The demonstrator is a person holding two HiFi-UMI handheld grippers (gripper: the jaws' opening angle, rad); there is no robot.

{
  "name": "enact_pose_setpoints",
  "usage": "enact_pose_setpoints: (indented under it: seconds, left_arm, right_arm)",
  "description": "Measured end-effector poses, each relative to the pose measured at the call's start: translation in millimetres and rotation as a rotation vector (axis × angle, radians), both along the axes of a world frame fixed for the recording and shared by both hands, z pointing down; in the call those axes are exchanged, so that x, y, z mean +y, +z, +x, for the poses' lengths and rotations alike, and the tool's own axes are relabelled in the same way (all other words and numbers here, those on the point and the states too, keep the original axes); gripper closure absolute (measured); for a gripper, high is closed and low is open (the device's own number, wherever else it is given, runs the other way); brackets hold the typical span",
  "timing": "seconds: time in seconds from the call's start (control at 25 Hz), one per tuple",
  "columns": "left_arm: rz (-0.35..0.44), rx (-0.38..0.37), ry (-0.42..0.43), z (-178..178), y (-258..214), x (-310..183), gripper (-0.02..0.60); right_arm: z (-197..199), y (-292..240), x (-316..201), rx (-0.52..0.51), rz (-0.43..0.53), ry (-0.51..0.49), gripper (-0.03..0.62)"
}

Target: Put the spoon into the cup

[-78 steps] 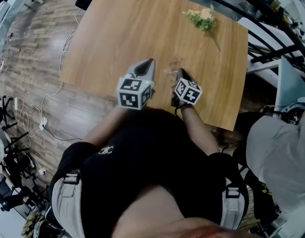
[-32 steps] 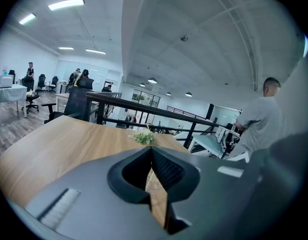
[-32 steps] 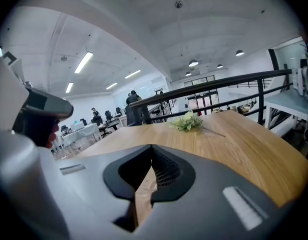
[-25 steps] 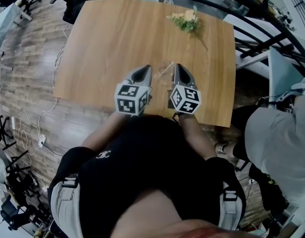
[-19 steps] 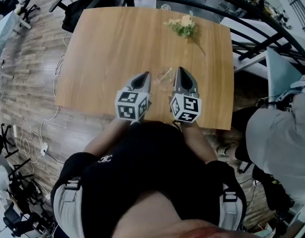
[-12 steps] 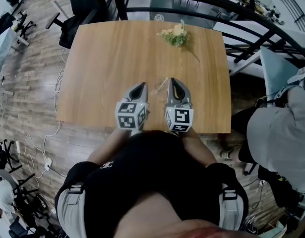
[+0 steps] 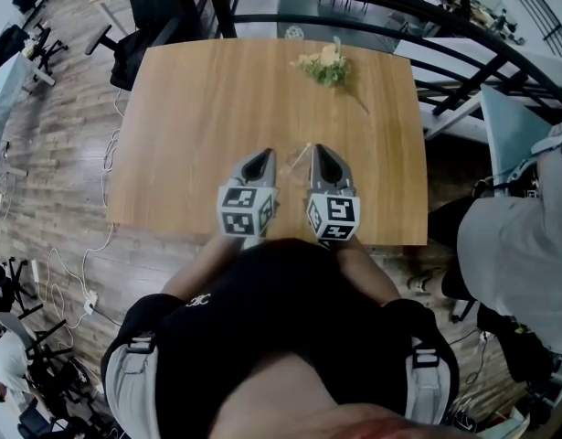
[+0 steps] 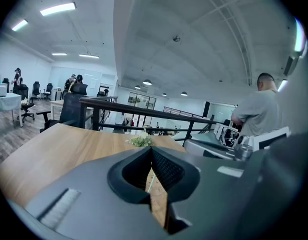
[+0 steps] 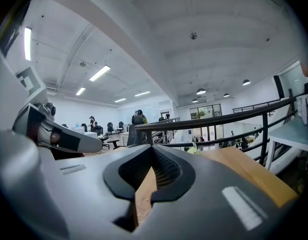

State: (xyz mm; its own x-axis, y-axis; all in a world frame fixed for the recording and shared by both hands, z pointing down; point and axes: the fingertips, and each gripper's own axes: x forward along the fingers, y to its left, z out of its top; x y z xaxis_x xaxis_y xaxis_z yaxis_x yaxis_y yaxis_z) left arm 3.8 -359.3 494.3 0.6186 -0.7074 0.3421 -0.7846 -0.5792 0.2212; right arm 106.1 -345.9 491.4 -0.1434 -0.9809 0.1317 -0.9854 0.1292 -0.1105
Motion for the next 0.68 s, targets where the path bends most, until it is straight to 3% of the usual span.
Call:
enact_pose_setpoints:
  seconds: [0.36, 0.68]
  left_arm:
    - [0.089, -0.002, -0.011, 3.5, -8.8, -4.1, 0.571]
    - [0.113, -0.046, -0.012, 1.6, -4.8, -8.6, 0.571]
  right_arm:
    - [5.6, -0.2, -3.8, 0.004, 0.0, 0.009, 0.591]
    - [4.9, 3.2, -9.7, -0.003, -0.005, 0.009, 0.591]
